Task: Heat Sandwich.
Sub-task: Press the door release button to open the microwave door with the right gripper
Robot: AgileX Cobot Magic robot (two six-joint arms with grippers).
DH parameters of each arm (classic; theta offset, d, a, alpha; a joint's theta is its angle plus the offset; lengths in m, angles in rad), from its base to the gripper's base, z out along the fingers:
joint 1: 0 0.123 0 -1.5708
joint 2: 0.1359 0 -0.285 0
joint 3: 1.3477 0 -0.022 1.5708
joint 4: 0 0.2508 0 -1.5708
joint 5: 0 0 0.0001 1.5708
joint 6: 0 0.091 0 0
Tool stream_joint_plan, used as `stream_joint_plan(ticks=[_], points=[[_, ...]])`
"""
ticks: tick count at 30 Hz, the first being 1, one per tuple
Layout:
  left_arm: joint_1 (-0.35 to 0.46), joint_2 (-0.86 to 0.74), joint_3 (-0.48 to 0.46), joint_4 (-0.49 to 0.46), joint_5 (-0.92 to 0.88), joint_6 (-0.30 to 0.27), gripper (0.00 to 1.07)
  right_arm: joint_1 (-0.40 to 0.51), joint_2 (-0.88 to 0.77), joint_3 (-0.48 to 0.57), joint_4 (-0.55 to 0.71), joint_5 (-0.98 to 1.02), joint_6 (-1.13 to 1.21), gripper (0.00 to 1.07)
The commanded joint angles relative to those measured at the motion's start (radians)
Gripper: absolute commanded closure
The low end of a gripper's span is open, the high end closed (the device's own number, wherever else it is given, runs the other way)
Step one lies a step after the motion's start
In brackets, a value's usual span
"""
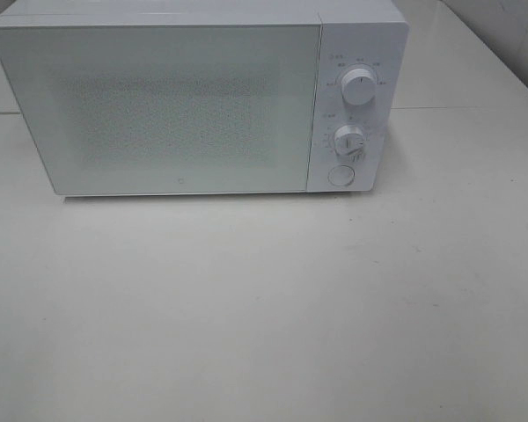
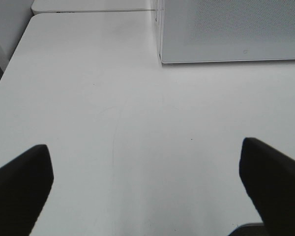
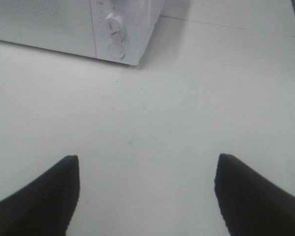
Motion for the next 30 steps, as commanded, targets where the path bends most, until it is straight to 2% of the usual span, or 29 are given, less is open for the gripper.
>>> stream_joint_plan(ticks=[1,9,14,22,30], points=[[0.002,-0.019,0.001,-0.005,-0.011,-0.004,0.09,-0.056,-0.043,0.002,-0.002,-0.011,0.001,0.34],[0.002,-0.015,0.001,-0.005,-0.011,-0.004,0.09,-0.068,-0.043,0.002,0.001,-0.011,0.003,0.34],[0.002,-0.008,0.001,-0.005,-0.011,-0.004,0.09,-0.068,-0.034,-0.016,0.048,-0.043,0.025,0.34],[0.002,-0.008,0.001,-0.005,-0.011,-0.004,0.09,-0.068,0.080,-0.022,0.050,-0.194,0.024,0.34],[0.002,-0.008,0.001,-0.005,-0.011,-0.004,0.09,-0.068,0.252,0.014,0.051,-0.474,0.047,0.34]])
